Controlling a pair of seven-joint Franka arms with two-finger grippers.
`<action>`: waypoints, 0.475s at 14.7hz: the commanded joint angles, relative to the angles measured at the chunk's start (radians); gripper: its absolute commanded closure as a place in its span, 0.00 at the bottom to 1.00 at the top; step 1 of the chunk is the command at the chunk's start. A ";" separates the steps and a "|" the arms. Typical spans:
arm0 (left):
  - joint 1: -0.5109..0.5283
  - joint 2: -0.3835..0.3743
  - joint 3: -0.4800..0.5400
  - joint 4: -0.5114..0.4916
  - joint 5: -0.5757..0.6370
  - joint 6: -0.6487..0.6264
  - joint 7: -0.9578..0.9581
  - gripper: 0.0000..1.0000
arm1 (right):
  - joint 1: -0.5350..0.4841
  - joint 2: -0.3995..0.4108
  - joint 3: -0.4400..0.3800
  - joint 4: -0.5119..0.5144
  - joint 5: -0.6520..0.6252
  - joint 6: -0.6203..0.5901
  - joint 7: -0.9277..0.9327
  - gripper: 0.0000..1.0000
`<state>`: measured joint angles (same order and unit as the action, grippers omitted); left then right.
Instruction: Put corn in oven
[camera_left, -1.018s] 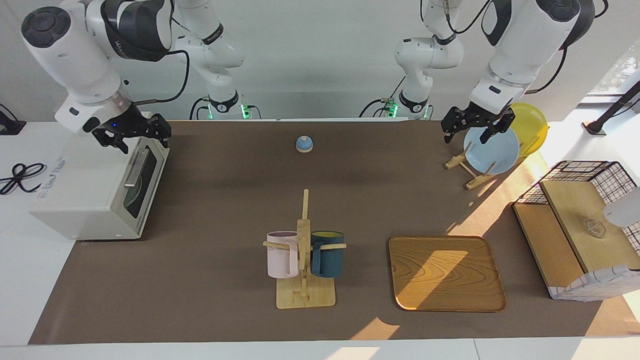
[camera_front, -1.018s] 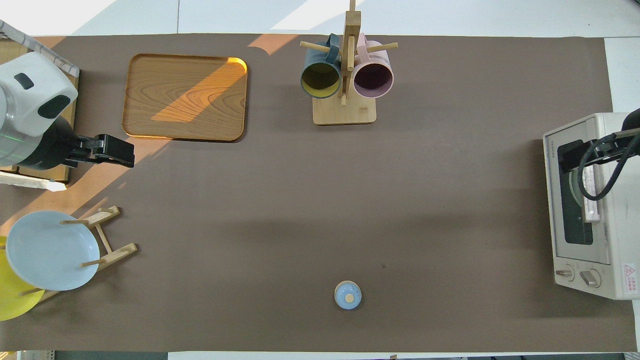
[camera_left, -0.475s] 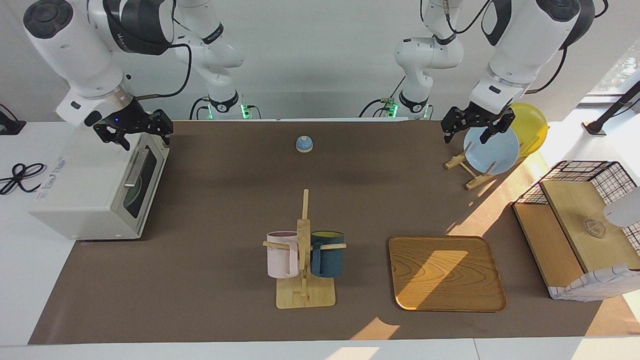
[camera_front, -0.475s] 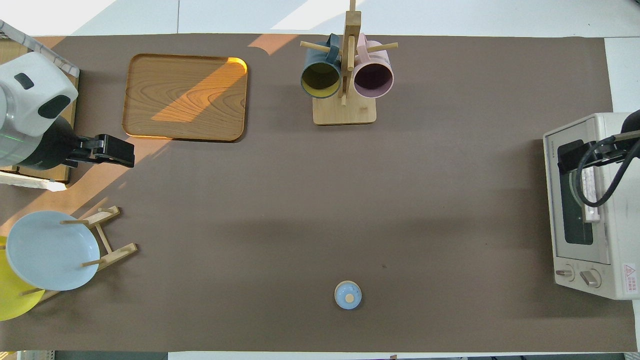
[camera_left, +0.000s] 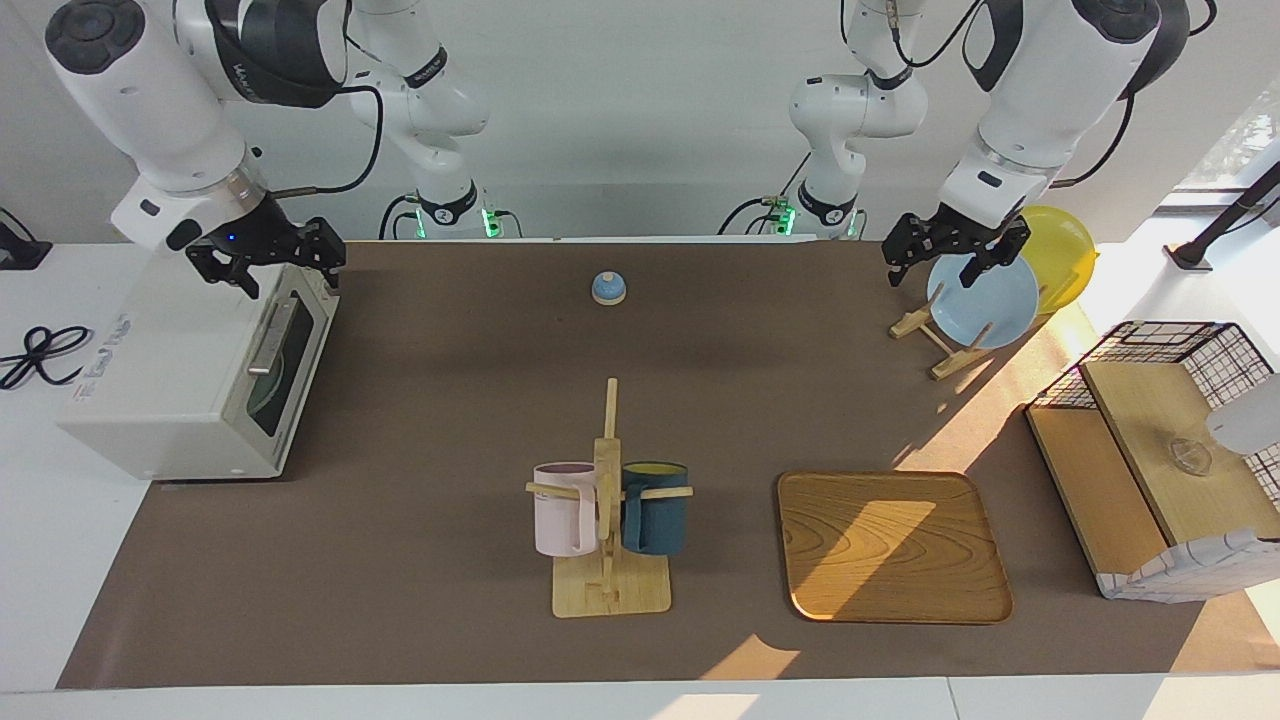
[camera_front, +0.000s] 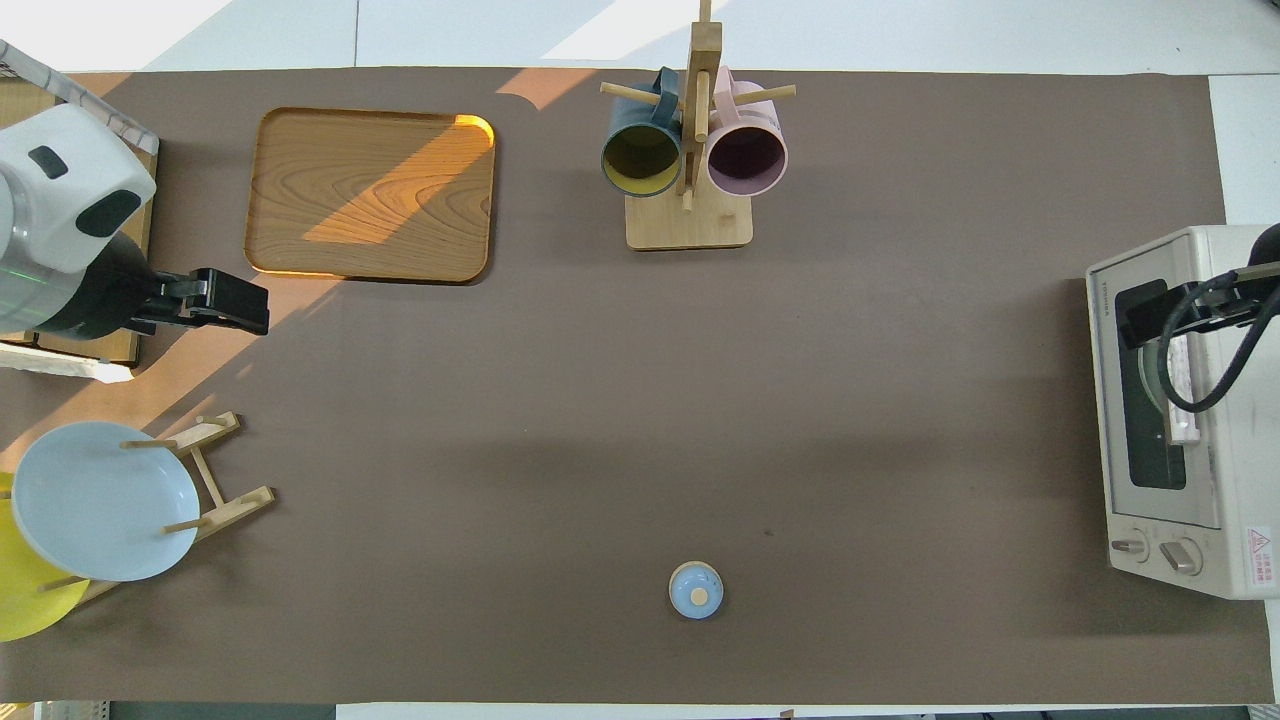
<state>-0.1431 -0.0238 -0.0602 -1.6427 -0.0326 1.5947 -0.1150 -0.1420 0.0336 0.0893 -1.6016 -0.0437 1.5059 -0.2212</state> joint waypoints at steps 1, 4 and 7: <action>0.008 -0.019 -0.001 -0.020 -0.015 0.013 0.006 0.00 | 0.001 -0.018 -0.002 -0.012 0.025 -0.003 0.017 0.00; 0.008 -0.019 -0.001 -0.020 -0.013 0.013 0.006 0.00 | 0.018 -0.018 0.003 -0.014 0.025 -0.006 0.017 0.00; 0.008 -0.019 -0.001 -0.020 -0.015 0.013 0.006 0.00 | 0.019 -0.015 0.009 -0.008 0.025 -0.007 0.020 0.00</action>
<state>-0.1431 -0.0238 -0.0602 -1.6427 -0.0326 1.5947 -0.1150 -0.1195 0.0333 0.0959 -1.6013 -0.0437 1.5059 -0.2198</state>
